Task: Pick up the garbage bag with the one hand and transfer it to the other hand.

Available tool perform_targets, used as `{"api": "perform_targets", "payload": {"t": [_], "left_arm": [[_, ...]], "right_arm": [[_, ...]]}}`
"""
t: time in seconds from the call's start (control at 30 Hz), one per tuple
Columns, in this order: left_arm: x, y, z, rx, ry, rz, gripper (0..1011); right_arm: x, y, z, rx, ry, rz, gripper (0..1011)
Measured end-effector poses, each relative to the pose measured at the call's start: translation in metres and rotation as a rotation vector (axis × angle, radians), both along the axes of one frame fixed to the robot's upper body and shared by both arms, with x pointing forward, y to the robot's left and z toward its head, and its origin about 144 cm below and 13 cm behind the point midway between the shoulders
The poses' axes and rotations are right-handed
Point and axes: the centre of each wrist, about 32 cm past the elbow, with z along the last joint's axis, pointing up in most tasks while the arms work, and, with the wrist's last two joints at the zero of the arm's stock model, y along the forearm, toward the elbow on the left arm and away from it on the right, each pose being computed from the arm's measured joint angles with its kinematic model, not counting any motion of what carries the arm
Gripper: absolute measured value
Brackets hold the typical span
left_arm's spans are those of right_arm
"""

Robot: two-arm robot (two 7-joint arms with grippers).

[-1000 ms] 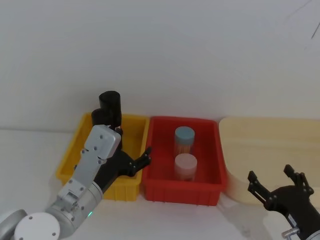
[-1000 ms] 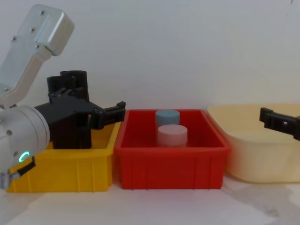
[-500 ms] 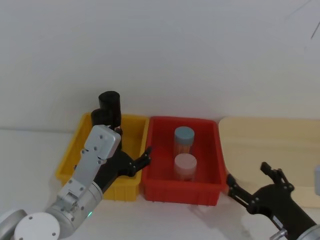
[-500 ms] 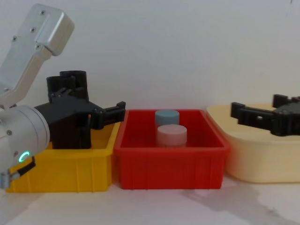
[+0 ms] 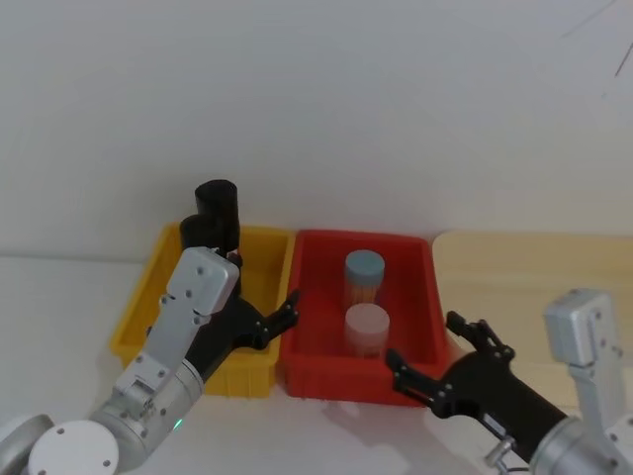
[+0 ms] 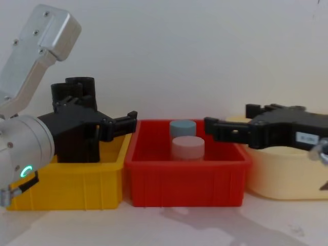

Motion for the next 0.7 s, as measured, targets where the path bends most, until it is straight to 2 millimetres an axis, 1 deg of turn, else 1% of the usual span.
{"api": "perform_targets", "payload": {"t": [0.27, 0.7], "left_arm": [[0.0, 0.0, 0.0, 0.0, 0.0, 0.0, 1002], [0.0, 0.0, 0.0, 0.0, 0.0, 0.0, 1002]], "right_arm": [[0.023, 0.014, 0.01, -0.064, 0.054, 0.044, 999], [0.059, 0.029, 0.028, -0.173, 0.143, 0.073, 999]]}}
